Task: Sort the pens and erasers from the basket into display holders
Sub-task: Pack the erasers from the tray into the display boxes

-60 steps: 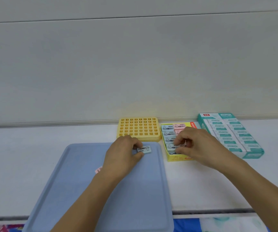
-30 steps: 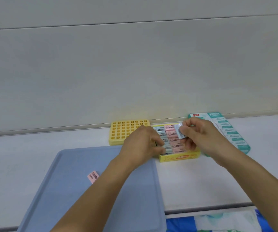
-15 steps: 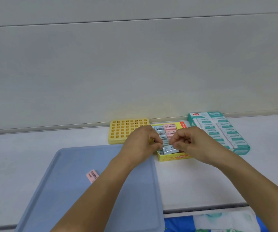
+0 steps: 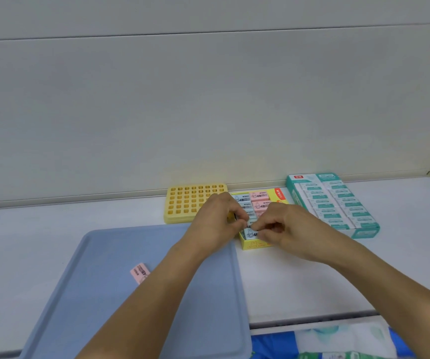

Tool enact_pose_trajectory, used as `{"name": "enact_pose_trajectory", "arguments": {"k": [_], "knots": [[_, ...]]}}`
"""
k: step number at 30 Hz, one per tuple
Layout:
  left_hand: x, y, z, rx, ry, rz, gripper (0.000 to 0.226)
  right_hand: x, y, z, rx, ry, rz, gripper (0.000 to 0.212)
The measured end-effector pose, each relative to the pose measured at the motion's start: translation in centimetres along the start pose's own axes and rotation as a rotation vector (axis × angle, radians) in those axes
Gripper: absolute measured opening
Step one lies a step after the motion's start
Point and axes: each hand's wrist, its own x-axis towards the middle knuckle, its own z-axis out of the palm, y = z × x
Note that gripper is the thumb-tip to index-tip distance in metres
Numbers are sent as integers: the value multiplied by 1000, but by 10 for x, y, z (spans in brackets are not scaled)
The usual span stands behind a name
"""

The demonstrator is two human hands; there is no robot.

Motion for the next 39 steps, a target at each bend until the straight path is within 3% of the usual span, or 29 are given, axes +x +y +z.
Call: {"name": "enact_pose_trajectory", "arguments": {"k": [4,9,14,20,25,32,36,39], "knots": [[-2,0,-1,37,19,34,8,-7,3,8,-42,43,-5,29],[-3,0,0,259,25,164,16,-7,6,11,-51,61,-41,30],[1,-8,-12,115,-121,122,18,-8,8,13,-73,74,-50,28],[1,-13,-8,65,-64,115,14,-13,15,22,3,252,-116,11],[-5,-20,-4,29,-49,160,18,-16,12,27,-195,309,-258,14],[-10,-23,-4,9,-79,175,22,-20,5,26,-213,310,-220,24],[-12,-17,-4,63,-110,165,24,-24,-8,29,-419,315,-188,38],[-18,-13,-21,19,-110,148,27,-24,-16,25,-570,264,-198,31]]}}
